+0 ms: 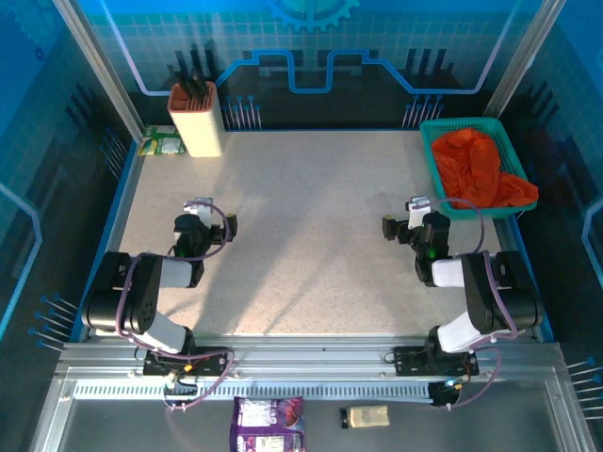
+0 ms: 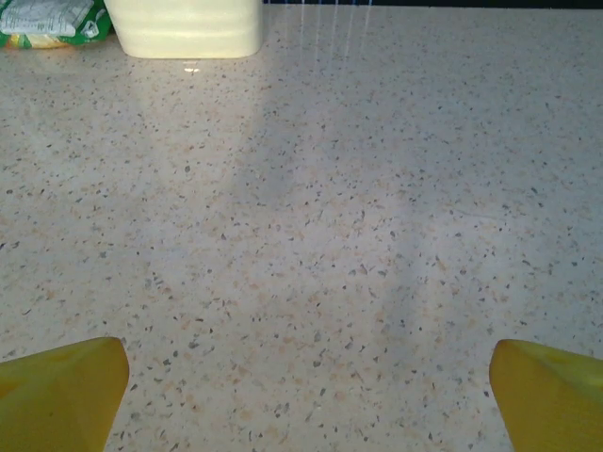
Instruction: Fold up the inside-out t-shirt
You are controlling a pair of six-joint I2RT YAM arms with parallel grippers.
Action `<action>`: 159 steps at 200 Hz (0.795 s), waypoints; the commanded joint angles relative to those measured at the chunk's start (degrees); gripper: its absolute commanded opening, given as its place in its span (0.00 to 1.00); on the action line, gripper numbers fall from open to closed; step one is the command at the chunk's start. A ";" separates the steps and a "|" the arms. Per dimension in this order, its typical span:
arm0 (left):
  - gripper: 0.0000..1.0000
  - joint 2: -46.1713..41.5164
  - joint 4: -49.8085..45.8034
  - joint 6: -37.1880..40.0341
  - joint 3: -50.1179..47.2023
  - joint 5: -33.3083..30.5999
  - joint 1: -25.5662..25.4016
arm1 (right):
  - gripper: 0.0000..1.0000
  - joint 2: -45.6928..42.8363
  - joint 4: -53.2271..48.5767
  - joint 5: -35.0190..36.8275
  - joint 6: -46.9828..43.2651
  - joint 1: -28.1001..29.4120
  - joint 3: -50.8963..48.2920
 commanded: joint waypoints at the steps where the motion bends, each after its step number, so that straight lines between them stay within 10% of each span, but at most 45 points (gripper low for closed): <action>1: 0.99 0.90 3.68 -0.88 1.62 1.89 0.47 | 1.00 0.77 3.73 -1.12 -1.23 1.06 1.70; 159: 0.99 0.90 3.63 -0.89 1.58 1.93 0.47 | 1.00 0.76 3.56 -0.87 -0.58 0.67 1.81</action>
